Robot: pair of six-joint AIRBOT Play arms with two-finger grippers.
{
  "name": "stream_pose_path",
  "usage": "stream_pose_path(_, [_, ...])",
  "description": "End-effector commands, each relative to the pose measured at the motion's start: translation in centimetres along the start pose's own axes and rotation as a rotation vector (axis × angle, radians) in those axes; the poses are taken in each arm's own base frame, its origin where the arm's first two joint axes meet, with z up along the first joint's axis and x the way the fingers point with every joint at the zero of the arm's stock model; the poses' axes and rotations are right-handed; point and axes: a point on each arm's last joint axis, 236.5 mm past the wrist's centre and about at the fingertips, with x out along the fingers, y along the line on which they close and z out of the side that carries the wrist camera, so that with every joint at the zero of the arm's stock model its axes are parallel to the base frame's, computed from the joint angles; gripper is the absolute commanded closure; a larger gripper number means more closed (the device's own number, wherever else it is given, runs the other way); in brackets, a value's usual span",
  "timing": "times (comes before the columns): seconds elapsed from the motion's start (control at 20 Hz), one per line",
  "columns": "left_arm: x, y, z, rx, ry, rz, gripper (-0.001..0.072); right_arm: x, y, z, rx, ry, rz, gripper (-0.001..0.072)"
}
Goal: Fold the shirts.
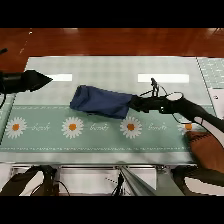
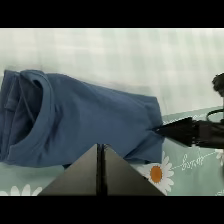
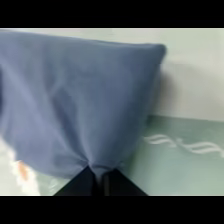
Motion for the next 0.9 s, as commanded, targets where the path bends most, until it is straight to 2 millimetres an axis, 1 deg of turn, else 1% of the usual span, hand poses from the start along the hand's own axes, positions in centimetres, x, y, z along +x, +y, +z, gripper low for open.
stream_pose_path(0.0, [1.2, -0.7, -1.1, 0.008, 0.052, -0.024, 0.0686, -6.1, 4.7, 0.6, -0.202, 0.066, 0.140, 0.0686])
stream_pose_path(0.1, [2.4, -1.2, -1.9, 0.022, 0.081, -0.036, 0.0686, -13.2, 6.1, 3.1, -0.195, -0.008, 0.106, 0.0686])
stream_pose_path(0.15, [3.1, -1.3, -2.1, 0.035, 0.088, -0.040, 0.0685, -17.3, 7.3, 4.3, -0.197, -0.079, 0.090, 0.0685])
stream_pose_path(0.25, [4.7, -1.2, -2.6, 0.082, 0.096, -0.044, 0.0685, -25.2, 9.3, 5.8, -0.223, -0.254, 0.028, 0.0685])
stream_pose_path(0.3, [5.6, -1.0, -2.9, 0.084, 0.105, -0.043, 0.0685, -29.2, 9.6, 6.2, -0.215, -0.360, -0.040, 0.0685])
stream_pose_path(0.35, [6.5, -0.6, -3.3, 0.074, 0.114, -0.038, 0.0685, -32.7, 9.3, 6.2, -0.190, -0.449, -0.116, 0.0685])
stream_pose_path(0.4, [7.5, 0.0, -3.7, 0.069, 0.123, -0.031, 0.0685, -36.0, 8.4, 5.8, -0.137, -0.538, -0.208, 0.0685])
stream_pose_path(0.45, [8.4, 0.6, -4.1, 0.068, 0.132, -0.022, 0.0685, -38.7, 7.1, 5.1, -0.080, -0.605, -0.299, 0.0686])
stream_pose_path(0.5, [9.2, 1.2, -4.4, 0.069, 0.142, -0.016, 0.0685, -41.0, 5.5, 4.0, -0.033, -0.645, -0.399, 0.0686])
stream_pose_path(0.55, [10.0, 1.7, -4.8, 0.058, 0.160, -0.010, 0.0685, -43.0, 3.4, 2.4, 0.028, -0.664, -0.514, 0.0685])
stream_pose_path(0.6, [10.7, 2.3, -5.3, 0.043, 0.181, -0.007, 0.0685, -45.0, 0.7, 0.5, 0.107, -0.668, -0.641, 0.0685])
stream_pose_path(0.7, [11.9, 3.4, -6.2, 0.015, 0.218, 0.002, 0.0685, -48.8, -4.5, -3.8, 0.276, -0.626, -0.893, 0.0686])
stream_pose_path(0.75, [12.4, 3.8, -6.6, 0.009, 0.236, 0.004, 0.0685, -51.0, -6.6, -6.4, 0.363, -0.590, -1.023, 0.0686])
stream_pose_path(0.8, [12.8, 4.2, -7.0, 0.017, 0.250, 0.005, 0.0685, -52.8, -7.8, -8.1, 0.455, -0.604, -1.105, 0.0687])
stream_pose_path(0.85, [13.1, 4.5, -7.3, 0.024, 0.262, 0.005, 0.0685, -54.2, -8.6, -9.5, 0.522, -0.610, -1.167, 0.0687])
